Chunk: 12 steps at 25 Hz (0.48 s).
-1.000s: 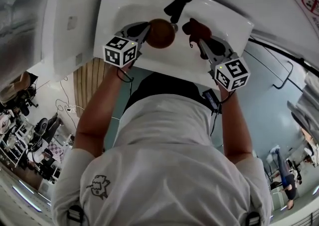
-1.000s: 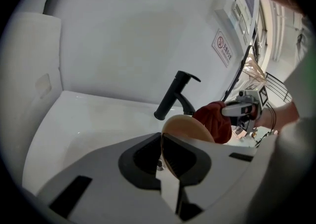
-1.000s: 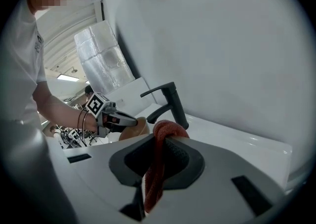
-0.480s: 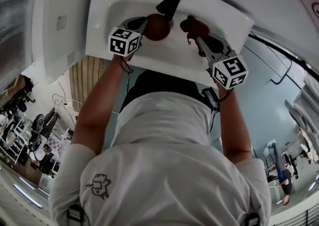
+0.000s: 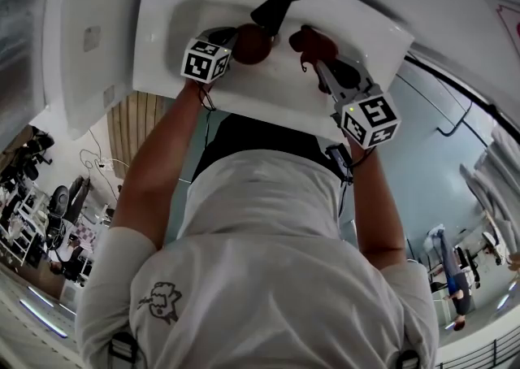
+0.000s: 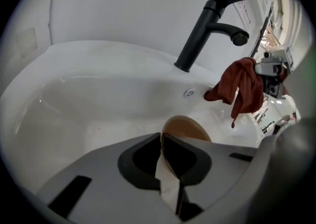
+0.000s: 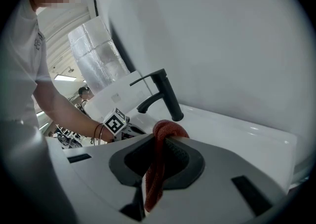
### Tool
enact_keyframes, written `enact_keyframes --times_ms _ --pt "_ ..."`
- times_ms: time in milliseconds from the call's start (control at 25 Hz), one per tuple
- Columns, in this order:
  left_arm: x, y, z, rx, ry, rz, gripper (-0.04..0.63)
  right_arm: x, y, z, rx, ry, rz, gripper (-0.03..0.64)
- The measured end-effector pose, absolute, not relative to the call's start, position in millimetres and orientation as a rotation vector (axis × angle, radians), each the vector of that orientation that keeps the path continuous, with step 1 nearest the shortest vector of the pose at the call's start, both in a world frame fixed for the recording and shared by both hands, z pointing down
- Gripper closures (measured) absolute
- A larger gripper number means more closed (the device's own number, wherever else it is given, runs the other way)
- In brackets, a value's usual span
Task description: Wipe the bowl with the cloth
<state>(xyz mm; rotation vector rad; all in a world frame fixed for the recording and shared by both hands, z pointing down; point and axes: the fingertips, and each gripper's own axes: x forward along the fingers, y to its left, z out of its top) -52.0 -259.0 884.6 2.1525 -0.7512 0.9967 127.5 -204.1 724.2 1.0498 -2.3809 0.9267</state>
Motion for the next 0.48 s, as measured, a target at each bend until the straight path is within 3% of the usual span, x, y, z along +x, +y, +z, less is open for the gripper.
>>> enact_keyframes --times_ms 200,320,480 --pt "-59 -259 895 2.130 -0.757 1.004 0.558 127 -202 727 1.048 -2.376 0.932 0.569" --pt "-62 -261 895 2.123 -0.767 1.001 0.472 127 -201 725 1.049 -2.380 0.927 0.569" --pt "-67 -267 878 2.148 -0.802 0.966 0.454 125 -203 721 1.046 -2.385 0.904 0.569"
